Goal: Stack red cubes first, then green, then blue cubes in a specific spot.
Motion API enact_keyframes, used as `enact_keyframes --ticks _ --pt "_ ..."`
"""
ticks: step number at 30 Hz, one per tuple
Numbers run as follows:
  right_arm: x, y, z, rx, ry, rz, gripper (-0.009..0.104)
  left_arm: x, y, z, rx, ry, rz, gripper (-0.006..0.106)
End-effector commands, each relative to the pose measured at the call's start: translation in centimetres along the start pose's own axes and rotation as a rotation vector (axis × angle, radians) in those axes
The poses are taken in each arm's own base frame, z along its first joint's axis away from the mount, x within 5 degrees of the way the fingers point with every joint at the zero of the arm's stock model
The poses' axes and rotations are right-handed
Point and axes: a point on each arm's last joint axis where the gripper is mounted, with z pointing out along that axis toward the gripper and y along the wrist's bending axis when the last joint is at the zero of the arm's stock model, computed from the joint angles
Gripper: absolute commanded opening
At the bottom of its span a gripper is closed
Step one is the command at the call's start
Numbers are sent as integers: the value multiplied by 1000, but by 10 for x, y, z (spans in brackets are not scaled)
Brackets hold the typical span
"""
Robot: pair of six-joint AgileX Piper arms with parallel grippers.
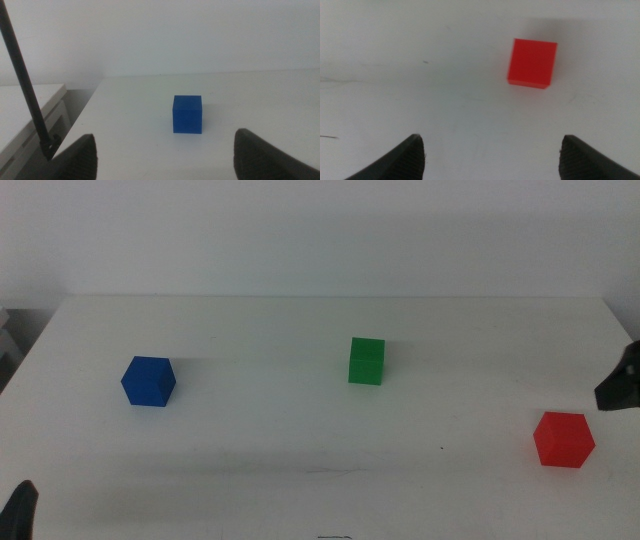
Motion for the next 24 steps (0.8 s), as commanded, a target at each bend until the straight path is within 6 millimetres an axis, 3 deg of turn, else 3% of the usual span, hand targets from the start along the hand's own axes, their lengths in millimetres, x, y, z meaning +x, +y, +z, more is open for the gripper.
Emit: enact_keyframes --ticks 1,11,17,24 --pt "-16 -3 2 30 -36 -3 73 -10 1 -2 -7 -108 -9 94" --pt "-56 -23 69 142 138 75 73 -10 1 -2 -7 -108 -9 94" --pt "-63 -19 115 138 174 64 76 -10 1 -2 -7 -108 -9 94" --pt "-63 -23 142 210 200 110 77 -10 1 -2 -7 -108 -9 94"
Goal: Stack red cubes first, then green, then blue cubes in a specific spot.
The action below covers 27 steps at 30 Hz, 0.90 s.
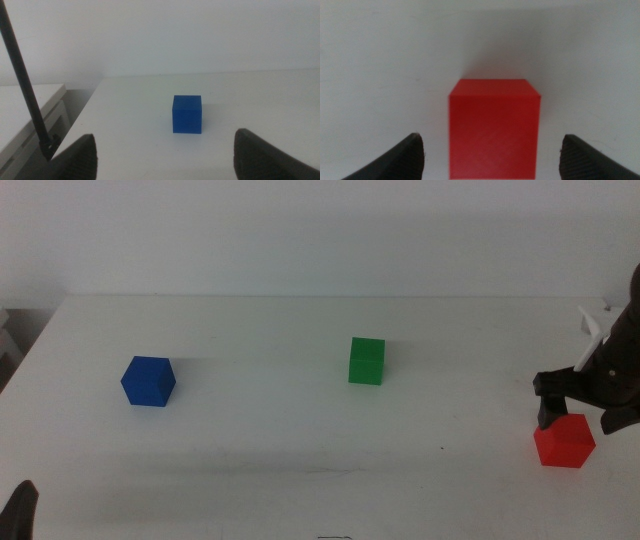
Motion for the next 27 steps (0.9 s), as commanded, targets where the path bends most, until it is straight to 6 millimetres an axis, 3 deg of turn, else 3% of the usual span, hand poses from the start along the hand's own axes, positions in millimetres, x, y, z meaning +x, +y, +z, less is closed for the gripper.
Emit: enact_keyframes --ticks 1,8,12,15,18,19,24,27 --pt "-8 -2 -14 31 -81 11 77 -10 1 -2 -7 -108 -9 94" --pt "-12 0 5 42 -55 11 74 -10 1 -2 -7 -108 -9 94" --pt "-12 1 13 50 -36 5 66 -10 1 -2 -7 -108 -9 94" --pt "-14 2 14 54 -48 -6 45 -10 1 -2 -7 -108 -9 94" --pt "-12 5 12 52 -43 -15 8 -10 1 -2 -7 -108 -9 94" --pt "-10 9 9 53 -35 -25 -2 -10 1 -2 -7 -108 -9 94" --pt "0 46 -22 34 -43 -2 -1 -10 1 -2 -7 -108 -9 94" --pt "-1 79 -42 31 -66 2 -1 -10 1 -2 -7 -108 -9 94"
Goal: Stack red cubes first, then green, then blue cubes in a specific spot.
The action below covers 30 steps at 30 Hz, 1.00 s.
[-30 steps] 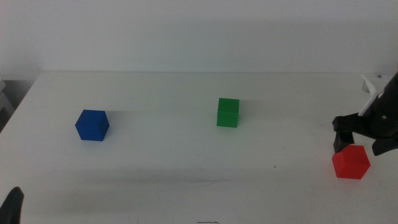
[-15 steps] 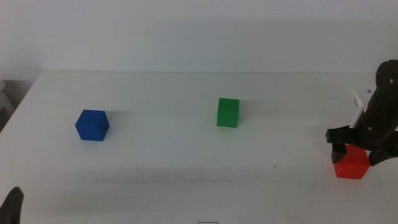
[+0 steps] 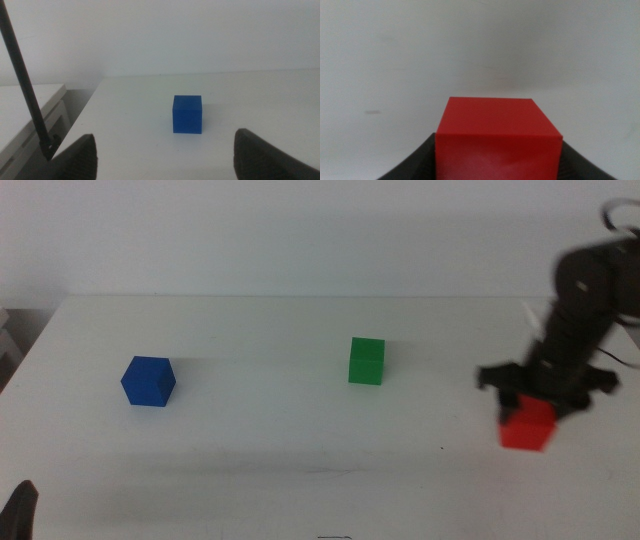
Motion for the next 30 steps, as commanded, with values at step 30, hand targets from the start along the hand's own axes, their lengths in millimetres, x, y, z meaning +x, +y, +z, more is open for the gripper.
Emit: enact_keyframes --ticks 30 --pt "10 216 -18 -82 -54 -119 -1 -10 1 -2 -7 -108 -9 94"
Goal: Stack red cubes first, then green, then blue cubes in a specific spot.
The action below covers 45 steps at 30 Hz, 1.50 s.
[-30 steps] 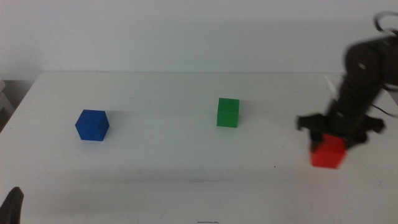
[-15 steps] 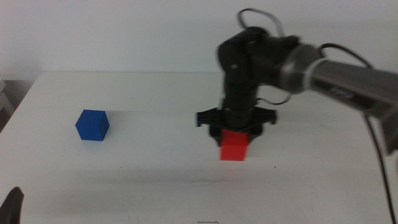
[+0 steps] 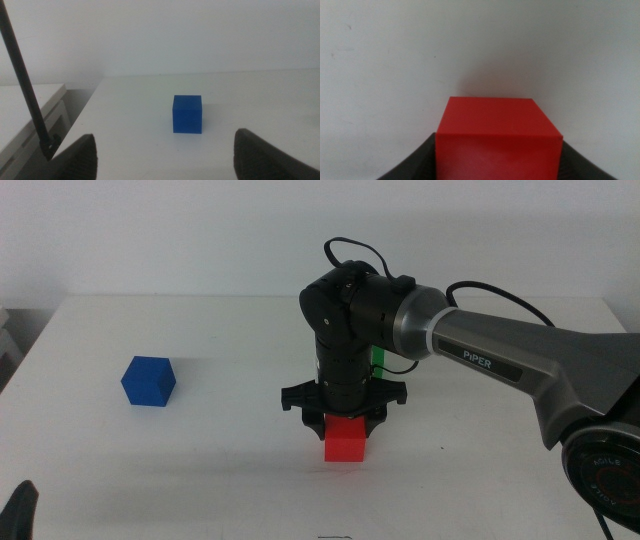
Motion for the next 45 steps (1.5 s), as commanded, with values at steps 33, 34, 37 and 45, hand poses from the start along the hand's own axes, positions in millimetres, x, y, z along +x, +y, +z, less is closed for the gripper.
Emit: enact_keyframes --ticks 33,34,37,45 --pt "-46 -51 -146 -85 -411 157 82 -10 1 -2 -7 -108 -9 94" --pt "-52 -54 -142 -80 -415 165 82 -10 1 -2 -7 -108 -9 94" --pt "-66 -60 -127 -61 -415 154 82 -10 1 -2 -7 -108 -9 94" --pt "-96 -64 -86 -44 -415 156 82 -10 1 -2 -7 -108 -9 94"
